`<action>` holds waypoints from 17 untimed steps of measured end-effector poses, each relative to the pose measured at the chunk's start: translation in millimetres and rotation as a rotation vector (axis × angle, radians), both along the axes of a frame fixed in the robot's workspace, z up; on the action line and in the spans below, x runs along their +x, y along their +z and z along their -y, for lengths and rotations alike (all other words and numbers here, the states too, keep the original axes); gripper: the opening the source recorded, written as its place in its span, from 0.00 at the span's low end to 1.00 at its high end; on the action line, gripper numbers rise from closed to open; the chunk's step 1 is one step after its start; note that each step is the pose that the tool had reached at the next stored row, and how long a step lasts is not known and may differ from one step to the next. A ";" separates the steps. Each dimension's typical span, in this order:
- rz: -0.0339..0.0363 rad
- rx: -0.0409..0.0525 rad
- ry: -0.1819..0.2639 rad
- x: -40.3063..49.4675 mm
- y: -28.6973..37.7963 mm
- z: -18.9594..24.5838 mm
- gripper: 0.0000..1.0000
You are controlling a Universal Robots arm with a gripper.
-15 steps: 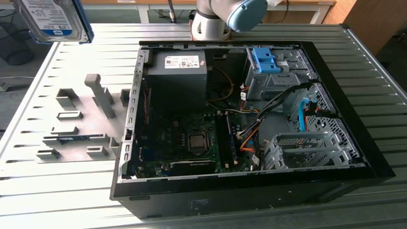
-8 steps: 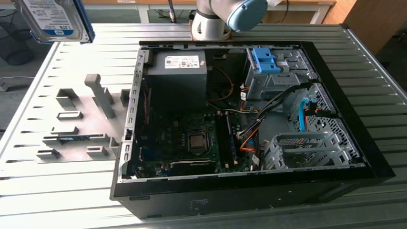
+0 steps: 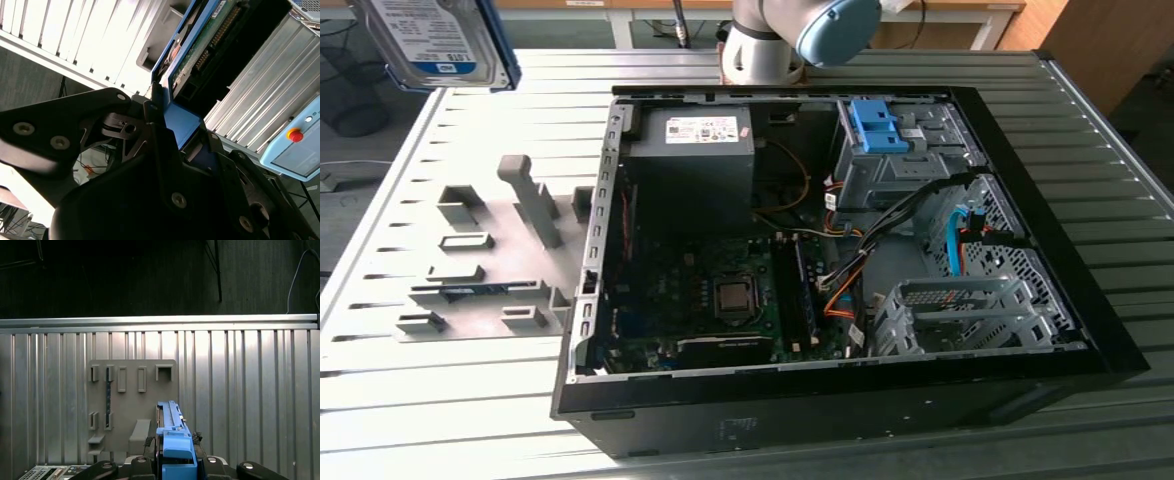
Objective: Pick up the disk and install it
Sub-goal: 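Pick up the disk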
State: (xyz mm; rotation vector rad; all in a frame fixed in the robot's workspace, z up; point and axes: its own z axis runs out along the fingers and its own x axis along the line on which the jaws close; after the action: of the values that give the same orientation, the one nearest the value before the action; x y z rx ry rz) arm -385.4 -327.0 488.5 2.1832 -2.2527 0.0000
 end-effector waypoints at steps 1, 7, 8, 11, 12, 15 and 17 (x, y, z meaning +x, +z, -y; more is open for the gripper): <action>0.0000 0.0000 0.000 0.2 0.0 0.0 0.36; 0.0000 0.0000 0.000 1.4 0.0 0.0 0.36; -0.0001 0.0000 0.000 1.7 0.0 0.0 0.36; 0.0001 0.0001 0.000 2.7 0.0 0.0 0.36; 0.0000 0.0000 0.000 3.0 0.0 0.0 0.36; 0.0000 0.0000 0.000 4.1 0.0 0.0 0.36; 0.0000 0.0000 0.000 4.5 0.0 0.0 0.36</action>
State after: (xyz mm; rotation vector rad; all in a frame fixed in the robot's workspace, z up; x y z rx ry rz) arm -380.9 -327.0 488.5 2.1832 -2.2527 0.0000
